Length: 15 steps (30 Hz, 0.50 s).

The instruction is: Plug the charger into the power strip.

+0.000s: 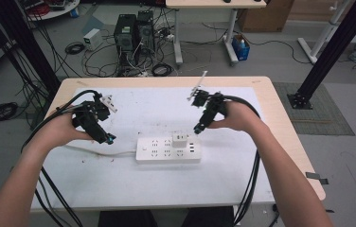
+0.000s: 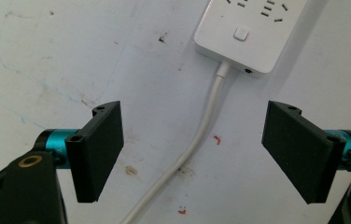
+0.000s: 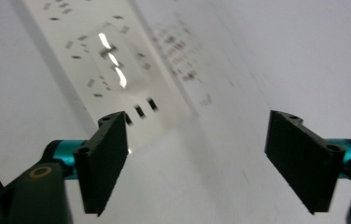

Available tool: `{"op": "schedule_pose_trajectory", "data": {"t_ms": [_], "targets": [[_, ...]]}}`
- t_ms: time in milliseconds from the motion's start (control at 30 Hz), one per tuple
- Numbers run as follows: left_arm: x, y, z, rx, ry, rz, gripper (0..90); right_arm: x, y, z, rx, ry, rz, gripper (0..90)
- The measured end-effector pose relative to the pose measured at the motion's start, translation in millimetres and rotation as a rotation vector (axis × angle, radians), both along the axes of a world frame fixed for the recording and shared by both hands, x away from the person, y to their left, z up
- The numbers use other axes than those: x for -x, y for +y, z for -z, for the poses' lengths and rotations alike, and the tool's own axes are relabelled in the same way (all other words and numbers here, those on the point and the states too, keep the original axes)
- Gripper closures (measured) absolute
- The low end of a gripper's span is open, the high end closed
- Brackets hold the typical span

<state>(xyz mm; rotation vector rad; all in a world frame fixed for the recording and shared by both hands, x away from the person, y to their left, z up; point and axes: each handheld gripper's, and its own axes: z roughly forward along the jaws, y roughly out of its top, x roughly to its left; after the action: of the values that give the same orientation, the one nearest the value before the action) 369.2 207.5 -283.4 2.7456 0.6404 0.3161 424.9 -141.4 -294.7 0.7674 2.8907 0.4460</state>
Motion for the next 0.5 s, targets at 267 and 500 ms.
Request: {"op": "schedule_pose_trajectory", "data": {"t_ms": [267,500], "targets": [[-11.9,-3.9,3.6,-0.027,0.023,0.016,20.7,-2.3,-69.1,0.2,0.042,0.013,0.38,17.3],[-15.6,-11.0,-2.5,-0.043,0.018,0.031,20.6,-0.6,-82.2,0.4,0.048,0.027,0.418,17.4]]}}
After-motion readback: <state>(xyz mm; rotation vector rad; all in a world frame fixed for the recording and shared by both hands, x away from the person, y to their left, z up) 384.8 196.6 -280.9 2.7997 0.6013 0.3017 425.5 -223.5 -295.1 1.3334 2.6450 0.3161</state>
